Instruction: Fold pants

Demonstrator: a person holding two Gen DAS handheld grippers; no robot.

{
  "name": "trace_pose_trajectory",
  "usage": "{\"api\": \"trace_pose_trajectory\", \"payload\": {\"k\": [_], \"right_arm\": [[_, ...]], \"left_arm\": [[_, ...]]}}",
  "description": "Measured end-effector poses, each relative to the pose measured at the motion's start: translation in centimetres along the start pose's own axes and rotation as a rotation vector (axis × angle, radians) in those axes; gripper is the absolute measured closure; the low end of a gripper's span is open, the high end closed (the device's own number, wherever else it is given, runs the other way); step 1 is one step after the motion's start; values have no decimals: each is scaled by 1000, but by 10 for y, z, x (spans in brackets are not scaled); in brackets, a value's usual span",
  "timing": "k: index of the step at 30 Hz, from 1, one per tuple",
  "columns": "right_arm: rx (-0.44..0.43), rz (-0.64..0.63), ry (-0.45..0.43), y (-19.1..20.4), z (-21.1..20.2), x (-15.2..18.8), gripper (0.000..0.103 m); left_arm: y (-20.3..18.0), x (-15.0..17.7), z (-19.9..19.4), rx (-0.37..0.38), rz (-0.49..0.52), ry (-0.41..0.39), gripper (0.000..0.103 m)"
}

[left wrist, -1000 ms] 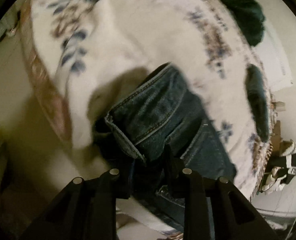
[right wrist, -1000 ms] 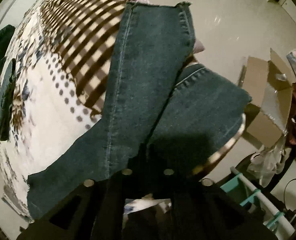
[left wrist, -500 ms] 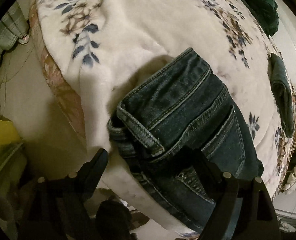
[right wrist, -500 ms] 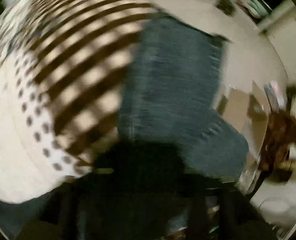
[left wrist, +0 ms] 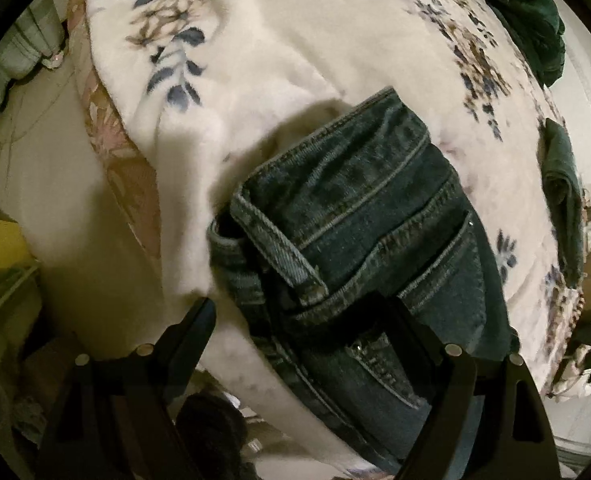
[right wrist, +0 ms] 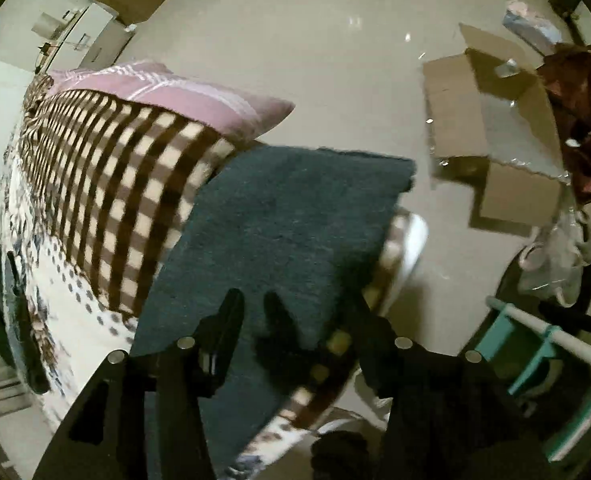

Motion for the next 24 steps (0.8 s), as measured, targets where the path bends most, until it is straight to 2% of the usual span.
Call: {"api": "trace_pose_trajectory", "payload": {"k": [3, 4, 5, 8, 10, 12, 15, 16, 18, 19, 21, 22, 23, 24], "right_arm": [[91, -46, 45, 13, 22, 11, 48], [119, -70, 42, 12, 23, 15, 48], [121, -114, 37, 16, 19, 24, 48], [136, -279, 13, 50, 4, 57, 48], [107, -381, 51, 77, 1, 88, 48], [55, -488, 145, 113, 4, 134, 48], [-45, -712, 324, 187, 16, 235, 46], [-73, -766, 364, 207, 20, 261, 43], [-127, -884, 458, 256, 32, 325, 42], [-137, -928, 478, 275, 37, 349, 42], [-142, -1033, 516, 311, 55, 394, 42], [-122, -1076, 516, 324, 66, 410, 42], [-100, -1131, 521, 334, 77, 427, 42], [-78, -1182, 532, 344, 87, 443, 42]], "left_arm": [[-1, -3, 1, 30, -16, -50, 44], [0, -4, -1, 53, -22, -72, 63], [0, -3, -4, 73, -20, -90, 70], [4, 5, -13, 87, 10, -110, 74], [13, 11, -13, 86, 14, -86, 74], [16, 12, -15, 95, 26, -68, 73], [13, 9, -21, 107, 28, -37, 71], [14, 9, -24, 107, 27, -23, 69], [11, 11, -31, 115, 18, 0, 69], [9, 12, -36, 127, 13, 13, 67], [9, 16, -48, 97, 38, 39, 42], [8, 14, -55, 82, 54, 30, 17], [6, 11, -62, 75, 68, 6, 10], [4, 7, -67, 73, 80, -12, 10]]}}
Point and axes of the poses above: each gripper's, at about its wrist camera, not at the fingertips, and z roughly the way its jaws point, y to its left, x to its underside, the point moved 8 cm from there along z, roughly the way its jaws point, and after that the axes turned 12 degrees about z, right-handed, at the moved point
